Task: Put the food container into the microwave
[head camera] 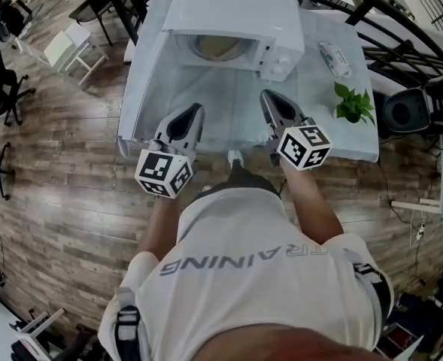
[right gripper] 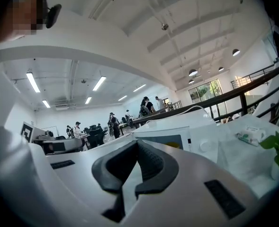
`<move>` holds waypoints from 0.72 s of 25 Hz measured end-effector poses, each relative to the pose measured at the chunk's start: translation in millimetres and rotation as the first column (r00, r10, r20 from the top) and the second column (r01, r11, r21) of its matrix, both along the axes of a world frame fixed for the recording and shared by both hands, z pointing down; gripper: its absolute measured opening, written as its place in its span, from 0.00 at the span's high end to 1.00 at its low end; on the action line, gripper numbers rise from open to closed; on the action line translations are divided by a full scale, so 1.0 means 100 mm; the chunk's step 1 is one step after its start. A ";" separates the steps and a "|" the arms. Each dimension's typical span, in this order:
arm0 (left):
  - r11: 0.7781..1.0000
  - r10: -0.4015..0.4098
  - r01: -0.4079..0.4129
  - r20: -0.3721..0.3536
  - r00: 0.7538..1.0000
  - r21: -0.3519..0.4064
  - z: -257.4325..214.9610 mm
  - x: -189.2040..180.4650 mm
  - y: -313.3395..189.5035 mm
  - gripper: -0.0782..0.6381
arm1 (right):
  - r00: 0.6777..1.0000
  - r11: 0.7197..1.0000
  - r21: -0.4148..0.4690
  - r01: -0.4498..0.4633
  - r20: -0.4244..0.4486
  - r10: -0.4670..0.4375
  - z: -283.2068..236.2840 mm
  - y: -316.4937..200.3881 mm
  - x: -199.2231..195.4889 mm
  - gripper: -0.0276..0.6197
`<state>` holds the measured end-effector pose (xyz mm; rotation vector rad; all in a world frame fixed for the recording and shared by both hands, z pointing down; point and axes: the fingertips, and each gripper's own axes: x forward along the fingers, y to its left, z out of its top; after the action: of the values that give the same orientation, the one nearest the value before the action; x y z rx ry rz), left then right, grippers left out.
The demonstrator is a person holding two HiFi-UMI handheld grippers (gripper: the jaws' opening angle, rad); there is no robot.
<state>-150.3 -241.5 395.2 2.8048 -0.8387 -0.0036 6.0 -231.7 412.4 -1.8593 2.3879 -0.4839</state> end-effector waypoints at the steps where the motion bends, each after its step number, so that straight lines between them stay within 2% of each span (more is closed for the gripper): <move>1: 1.000 0.002 -0.002 0.000 1.000 0.007 -0.02 0.01 0.01 0.83 | 1.000 1.000 0.011 -0.006 -0.012 0.006 -0.05 0.06 0.02 0.92; 5: 0.999 0.019 -0.019 0.003 1.000 0.031 -0.12 0.11 0.06 0.83 | 0.998 0.999 0.046 -0.023 -0.053 0.026 -0.20 0.23 0.13 0.92; 18: 0.999 0.036 -0.036 -0.006 0.999 0.019 -0.16 0.10 0.17 0.83 | 0.999 0.997 0.073 -0.006 -0.048 0.009 -0.30 0.38 0.09 0.92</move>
<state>-140.8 -224.4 379.1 2.8360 -0.7911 -0.0145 14.8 -194.0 382.9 -1.8696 2.3931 -0.3509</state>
